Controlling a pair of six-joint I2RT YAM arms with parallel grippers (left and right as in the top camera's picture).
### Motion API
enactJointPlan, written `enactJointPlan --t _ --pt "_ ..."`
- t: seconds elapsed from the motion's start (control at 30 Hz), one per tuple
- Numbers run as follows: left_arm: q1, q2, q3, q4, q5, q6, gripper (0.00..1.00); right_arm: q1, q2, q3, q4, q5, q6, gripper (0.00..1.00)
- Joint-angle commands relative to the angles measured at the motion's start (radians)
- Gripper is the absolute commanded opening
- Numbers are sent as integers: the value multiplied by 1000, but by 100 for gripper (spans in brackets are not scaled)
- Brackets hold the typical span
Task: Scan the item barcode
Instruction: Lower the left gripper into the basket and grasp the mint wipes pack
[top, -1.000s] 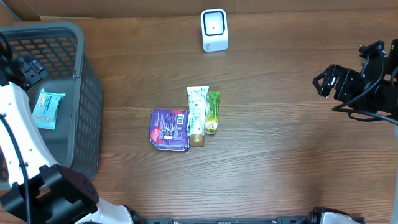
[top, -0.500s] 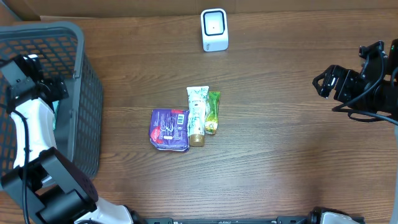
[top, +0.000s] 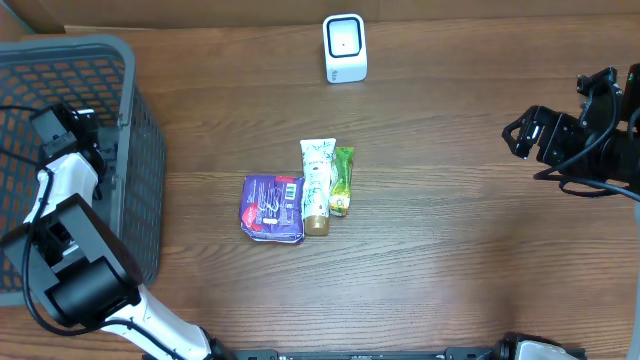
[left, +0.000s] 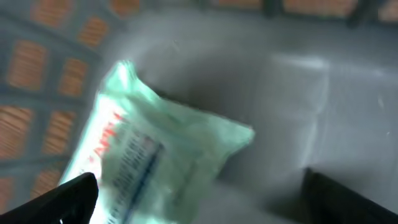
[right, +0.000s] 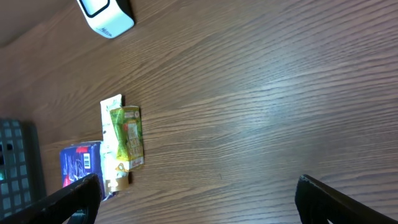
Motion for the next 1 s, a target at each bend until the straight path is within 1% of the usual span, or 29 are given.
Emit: enactJointPlan --t 0.0,0.2,0.3,0.53,0.67,0.77,0.9,0.93,0.97 --pt "1 16 -6 32 4 -37 100 6 -5 19 -4 2 -1 100" --pt "19 16 11 63 10 -37 100 6 -5 19 -6 2 -1 100" --pt "39 16 11 84 24 -63 100 6 -5 19 -5 2 -1 100" --pt "100 35 11 130 167 -66 100 6 -5 19 -5 2 -1 100" --pt "105 89 11 121 188 -47 96 6 -5 19 -5 2 -1 100" --pt "105 133 11 102 195 -44 81 6 -5 19 -5 2 -1 100" --pt "103 163 11 81 216 -48 57 6 -5 19 -5 2 -1 100" --pt "103 162 11 81 224 -49 50 6 -5 19 -4 2 -1 100" --pt "103 159 12 82 226 -55 39 6 -5 19 -2 2 -1 100"
